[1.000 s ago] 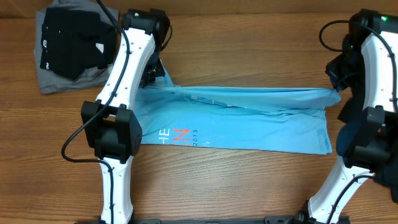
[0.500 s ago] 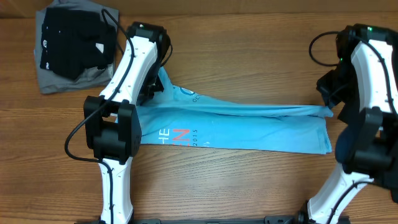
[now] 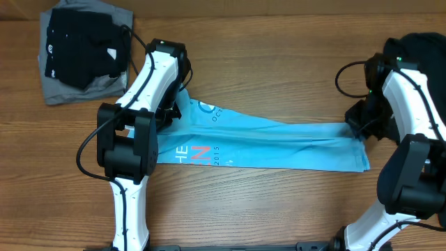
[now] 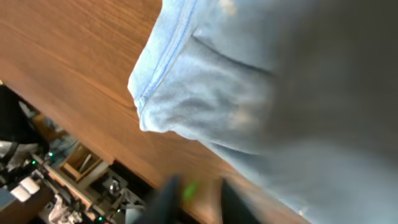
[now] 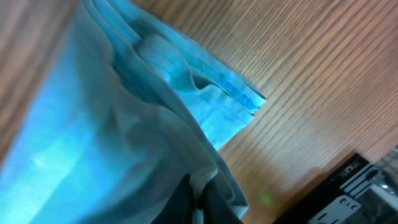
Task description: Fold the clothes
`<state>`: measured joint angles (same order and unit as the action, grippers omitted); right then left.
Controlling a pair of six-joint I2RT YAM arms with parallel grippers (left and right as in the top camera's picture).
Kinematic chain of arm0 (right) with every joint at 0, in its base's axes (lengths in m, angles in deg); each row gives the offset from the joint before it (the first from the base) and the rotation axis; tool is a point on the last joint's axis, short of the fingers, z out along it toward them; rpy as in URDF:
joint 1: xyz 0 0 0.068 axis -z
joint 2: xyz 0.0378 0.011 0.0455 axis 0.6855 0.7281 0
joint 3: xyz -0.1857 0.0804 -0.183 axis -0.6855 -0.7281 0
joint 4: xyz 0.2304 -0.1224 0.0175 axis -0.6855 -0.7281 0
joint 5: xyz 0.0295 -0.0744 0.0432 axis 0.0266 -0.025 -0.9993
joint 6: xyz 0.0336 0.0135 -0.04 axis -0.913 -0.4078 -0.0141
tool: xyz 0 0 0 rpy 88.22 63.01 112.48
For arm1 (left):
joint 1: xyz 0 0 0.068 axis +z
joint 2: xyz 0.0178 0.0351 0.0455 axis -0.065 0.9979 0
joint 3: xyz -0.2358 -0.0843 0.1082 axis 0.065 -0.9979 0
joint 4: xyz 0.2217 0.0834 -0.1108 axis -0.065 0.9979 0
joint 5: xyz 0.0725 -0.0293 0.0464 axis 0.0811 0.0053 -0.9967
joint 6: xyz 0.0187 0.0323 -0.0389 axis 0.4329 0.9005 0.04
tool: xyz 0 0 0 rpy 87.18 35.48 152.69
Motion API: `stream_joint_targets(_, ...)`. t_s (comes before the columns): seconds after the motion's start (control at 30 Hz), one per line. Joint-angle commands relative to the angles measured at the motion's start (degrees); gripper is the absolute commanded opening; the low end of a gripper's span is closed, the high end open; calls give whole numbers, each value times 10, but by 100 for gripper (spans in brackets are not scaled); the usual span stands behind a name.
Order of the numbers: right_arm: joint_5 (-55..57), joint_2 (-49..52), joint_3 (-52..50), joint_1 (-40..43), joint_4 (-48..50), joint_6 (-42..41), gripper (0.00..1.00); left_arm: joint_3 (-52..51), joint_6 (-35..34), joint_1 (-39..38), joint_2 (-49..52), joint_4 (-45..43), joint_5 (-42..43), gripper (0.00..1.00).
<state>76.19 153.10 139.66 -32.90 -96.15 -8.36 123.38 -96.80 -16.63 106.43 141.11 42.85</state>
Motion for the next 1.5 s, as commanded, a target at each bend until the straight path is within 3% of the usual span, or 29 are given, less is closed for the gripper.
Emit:
stream_joint_targets(0.0,7,-5,-12,0,-9,2,32,-7,22,9,-21,2,-17,62)
stream_joint_targets(0.03,6,-5,-12,0,-14,13,59,-7,23,9,-21,2,-17,67)
stream_joint_targets(0.1,-1,-5,-12,0,-17,55,97,-6,23,9,-21,2,-14,72)
stream_joint_targets(0.13,-4,-5,-12,0,-17,62,100,-6,26,9,-21,2,-9,72)
stream_joint_targets(0.47,-69,-5,3,1,14,137,100,70,67,3,-23,2,43,56)
stream_joint_targets(0.53,-103,-5,3,0,26,161,98,95,70,-3,-26,2,64,45)
stream_joint_targets(0.6,-133,-5,2,-1,35,177,84,112,70,-13,-29,-1,74,24)
stream_joint_targets(0.67,-155,-5,2,-2,44,178,74,115,74,-26,-29,-13,85,12)
stream_joint_targets(0.9,-160,-5,-3,-21,50,178,76,70,126,-69,-23,-82,165,16)
stream_joint_targets(1.03,-161,-5,-10,-40,65,178,78,41,148,-87,-23,-153,219,12)
stream_joint_targets(1.47,-161,-5,-13,-49,67,178,77,-11,160,-96,-6,-215,216,15)
